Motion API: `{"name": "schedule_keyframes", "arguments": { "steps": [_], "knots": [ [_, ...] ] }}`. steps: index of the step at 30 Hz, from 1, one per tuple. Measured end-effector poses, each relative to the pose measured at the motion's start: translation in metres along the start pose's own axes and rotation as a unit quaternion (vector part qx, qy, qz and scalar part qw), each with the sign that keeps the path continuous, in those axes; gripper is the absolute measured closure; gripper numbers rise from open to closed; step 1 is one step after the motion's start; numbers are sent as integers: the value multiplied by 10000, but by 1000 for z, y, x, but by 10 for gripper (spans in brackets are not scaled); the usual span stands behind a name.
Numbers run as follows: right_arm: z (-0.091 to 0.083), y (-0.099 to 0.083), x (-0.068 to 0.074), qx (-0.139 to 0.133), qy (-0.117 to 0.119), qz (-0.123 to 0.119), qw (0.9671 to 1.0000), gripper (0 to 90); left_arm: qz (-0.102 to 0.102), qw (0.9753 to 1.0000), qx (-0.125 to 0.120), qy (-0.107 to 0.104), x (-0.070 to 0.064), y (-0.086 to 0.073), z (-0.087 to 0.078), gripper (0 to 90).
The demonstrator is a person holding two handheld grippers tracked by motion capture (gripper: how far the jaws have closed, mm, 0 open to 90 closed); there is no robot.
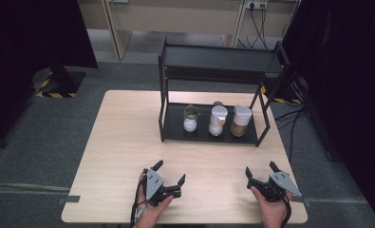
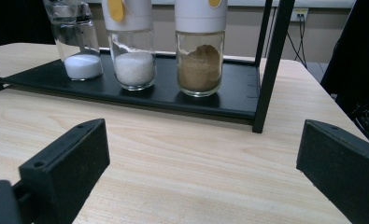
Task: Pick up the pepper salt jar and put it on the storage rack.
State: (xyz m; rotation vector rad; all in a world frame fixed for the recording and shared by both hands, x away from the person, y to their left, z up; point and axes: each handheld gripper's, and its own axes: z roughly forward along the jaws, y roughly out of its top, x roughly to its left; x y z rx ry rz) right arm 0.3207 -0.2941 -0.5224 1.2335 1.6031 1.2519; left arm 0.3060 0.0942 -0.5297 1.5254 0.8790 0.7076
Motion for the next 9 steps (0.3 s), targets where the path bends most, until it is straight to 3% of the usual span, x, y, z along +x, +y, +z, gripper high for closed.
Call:
{"name": "schedule_keyframes", "arguments": {
  "steps": [9],
  "knots": [
    [-1,0,-1,-29,1,65,10000,27,-15,10000,1,2,0,0,0,42]
  ]
}}
